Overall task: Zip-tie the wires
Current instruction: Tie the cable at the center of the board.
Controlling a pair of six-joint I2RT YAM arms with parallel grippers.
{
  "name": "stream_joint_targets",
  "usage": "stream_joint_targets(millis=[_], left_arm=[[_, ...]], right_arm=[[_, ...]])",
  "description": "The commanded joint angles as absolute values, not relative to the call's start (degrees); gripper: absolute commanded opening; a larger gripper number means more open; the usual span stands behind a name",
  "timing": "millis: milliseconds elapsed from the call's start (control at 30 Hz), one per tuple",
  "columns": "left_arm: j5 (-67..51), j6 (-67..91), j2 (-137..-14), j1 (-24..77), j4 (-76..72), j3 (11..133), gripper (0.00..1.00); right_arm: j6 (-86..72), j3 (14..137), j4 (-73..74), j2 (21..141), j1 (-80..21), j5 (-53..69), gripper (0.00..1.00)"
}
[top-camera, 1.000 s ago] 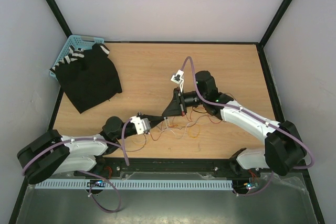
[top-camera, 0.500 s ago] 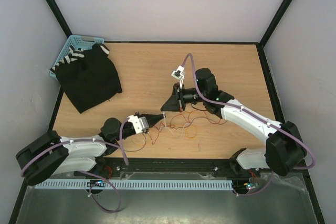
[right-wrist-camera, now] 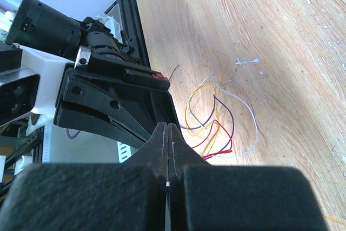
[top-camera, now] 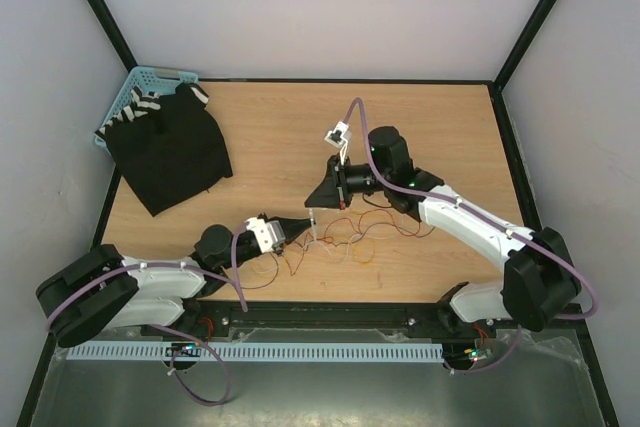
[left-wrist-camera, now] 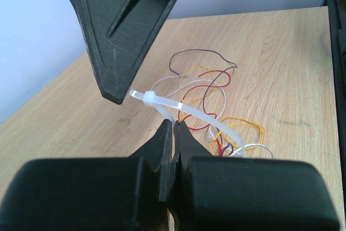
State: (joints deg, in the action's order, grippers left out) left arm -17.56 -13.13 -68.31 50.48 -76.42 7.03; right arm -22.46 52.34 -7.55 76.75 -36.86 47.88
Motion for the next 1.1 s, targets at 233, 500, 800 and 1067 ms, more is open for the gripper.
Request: stream_joint_targets(millis=[233, 500, 800, 1067], left_arm=[[-17.76, -9.91, -71.78, 51.5, -76.12, 4.23, 0.0], [-13.29, -9.33, -71.67, 51.43, -76.12, 4.34, 0.0], [-10.31, -10.86, -66.57, 50.73, -76.16, 3.71, 0.28], [-13.47, -13.49, -58.04, 49.84, -75.85, 2.24, 0.49]], right_arm=[[-19.66, 59.27, -8.07, 78.11, -36.29, 46.39, 0.0], [-19.95, 58.3, -7.86, 77.96, -36.21, 47.12, 0.0], [-20.82, 54.35, -8.65, 75.54, -36.21, 52.15, 0.0], [-16.89, 53.0, -5.25, 74.22, -36.21, 60.79, 0.0]])
